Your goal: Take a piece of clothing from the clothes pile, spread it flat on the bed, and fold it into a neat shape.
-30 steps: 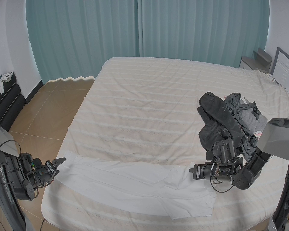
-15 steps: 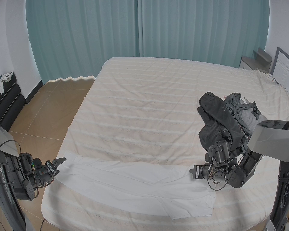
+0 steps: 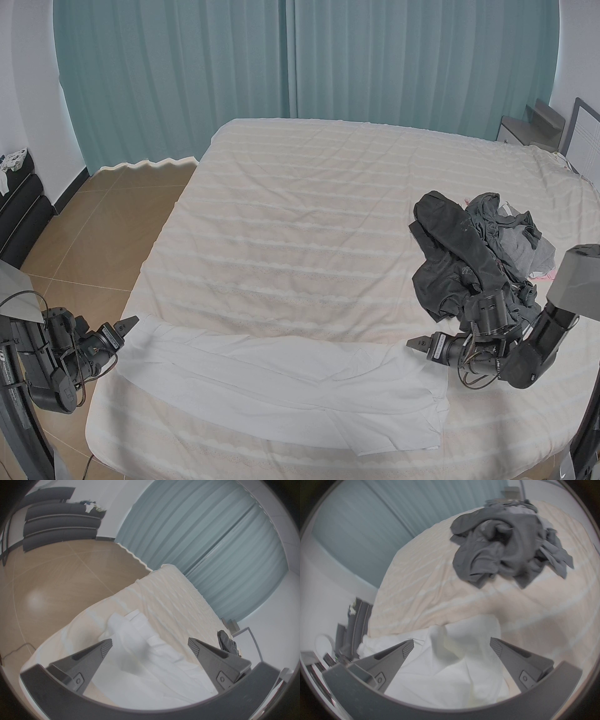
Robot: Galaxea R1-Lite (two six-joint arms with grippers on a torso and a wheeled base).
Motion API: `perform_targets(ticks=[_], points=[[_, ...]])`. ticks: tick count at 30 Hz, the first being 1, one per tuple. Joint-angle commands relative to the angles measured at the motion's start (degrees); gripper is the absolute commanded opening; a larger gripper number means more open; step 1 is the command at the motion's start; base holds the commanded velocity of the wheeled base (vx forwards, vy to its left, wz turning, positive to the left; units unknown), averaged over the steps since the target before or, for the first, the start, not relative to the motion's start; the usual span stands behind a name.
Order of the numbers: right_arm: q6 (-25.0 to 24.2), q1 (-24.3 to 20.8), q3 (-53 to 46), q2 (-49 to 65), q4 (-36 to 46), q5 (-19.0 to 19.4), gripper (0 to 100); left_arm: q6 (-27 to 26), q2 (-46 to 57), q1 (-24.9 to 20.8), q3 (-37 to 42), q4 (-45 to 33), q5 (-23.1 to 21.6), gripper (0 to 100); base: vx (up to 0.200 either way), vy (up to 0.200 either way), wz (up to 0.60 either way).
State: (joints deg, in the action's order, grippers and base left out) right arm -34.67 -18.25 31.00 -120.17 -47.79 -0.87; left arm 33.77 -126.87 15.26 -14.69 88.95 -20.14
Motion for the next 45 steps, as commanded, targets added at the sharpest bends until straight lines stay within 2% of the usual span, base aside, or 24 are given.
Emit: perform_targets(ticks=[1, 2, 3, 4, 5, 6, 7, 8, 9, 10, 12, 14, 16, 20, 22, 27, 34, 45], points=[[-8.7, 2.1, -11.3, 14.9, -0.4, 0.4, 100, -7.8, 5.3, -4.4, -6.8, -7.4, 3.4, 100, 0.0, 0.0, 0.0], [-8.7, 2.1, -11.3, 14.9, -0.4, 0.4, 100, -7.8, 5.3, -4.4, -6.8, -7.4, 3.4, 100, 0.0, 0.0, 0.0], [-9.3, 2.0, -14.7, 17.4, -2.2, 0.8, 100, -10.3, 7.1, -4.4, -13.2, -17.1, 5.9, 100, 0.0, 0.0, 0.0], [-9.3, 2.0, -14.7, 17.4, -2.2, 0.8, 100, -10.3, 7.1, -4.4, -13.2, -17.1, 5.9, 100, 0.0, 0.0, 0.0], [-10.0, 1.6, -17.6, 18.6, -5.7, 1.9, 100, -12.3, 8.7, -4.3, -19.9, -28.6, 7.0, 100, 0.0, 0.0, 0.0], [-9.9, 1.1, -19.1, 18.6, -8.3, 2.9, 100, -13.8, 10.0, -4.0, -24.3, -36.5, 7.0, 100, 0.0, 0.0, 0.0], [-9.7, 0.8, -19.6, 18.6, -9.3, 3.0, 100, -14.3, 10.5, -3.8, -26.0, -39.2, 7.0, 100, 0.0, 0.0, 0.0], [-9.5, 0.1, -20.6, 18.7, -12.2, 3.0, 100, -16.5, 11.4, -3.4, -30.4, -46.8, 6.8, 100, 0.0, 0.0, 0.0], [-9.5, 0.1, -20.6, 18.7, -12.2, 3.0, 100, -16.5, 11.4, -3.4, -30.4, -46.8, 6.8, 100, 0.0, 0.0, 0.0], [-9.5, -0.2, -22.3, 19.5, -16.0, 3.0, 100, -22.7, 11.3, -3.0, -35.8, -55.7, 6.8, 100, 0.0, 0.0, 0.0], [-9.0, -0.2, -23.8, 20.1, -17.6, 3.0, 100, -30.3, 10.5, -2.1, -38.4, -61.1, 6.7, 100, 0.0, 0.0, 0.0], [-8.6, -0.3, -24.3, 20.5, -17.9, 3.1, 100, -36.1, 8.2, -1.6, -39.4, -63.2, 6.4, 100, 0.0, 0.0, 0.0], [-8.6, -0.2, -24.4, 20.9, -17.9, 3.2, 100, -39.1, 6.1, -0.8, -39.6, -63.4, 6.2, 100, 0.0, 0.0, 0.0], [-8.6, -1.4, -24.5, 21.0, -17.9, 3.2, 100, -42.2, 2.4, -0.4, -40.3, -63.5, 6.2, 100, 0.0, 0.0, 0.0], [-8.6, -3.3, -25.3, 21.2, -18.0, 3.2, 100, -44.6, 0.7, 0.2, -40.6, -63.5, 6.1, 100, 0.0, 0.0, 0.0], [-8.6, -5.2, -25.6, 21.5, -18.0, 2.9, 100, -44.9, -1.8, 0.2, -40.4, -63.5, 5.3, 100, 0.0, 0.0, 0.0], [-8.6, -5.2, -25.6, 21.5, -18.0, 3.0, 100, -44.6, -2.4, 0.3, -39.4, -63.6, 0.6, 100, 0.0, 0.0, 0.0], [-8.7, -5.3, -25.6, 21.3, -18.0, 3.1, 100, -44.5, -2.8, 0.1, -37.6, -63.8, -2.3, 100, 0.0, 0.0, 0.0]])
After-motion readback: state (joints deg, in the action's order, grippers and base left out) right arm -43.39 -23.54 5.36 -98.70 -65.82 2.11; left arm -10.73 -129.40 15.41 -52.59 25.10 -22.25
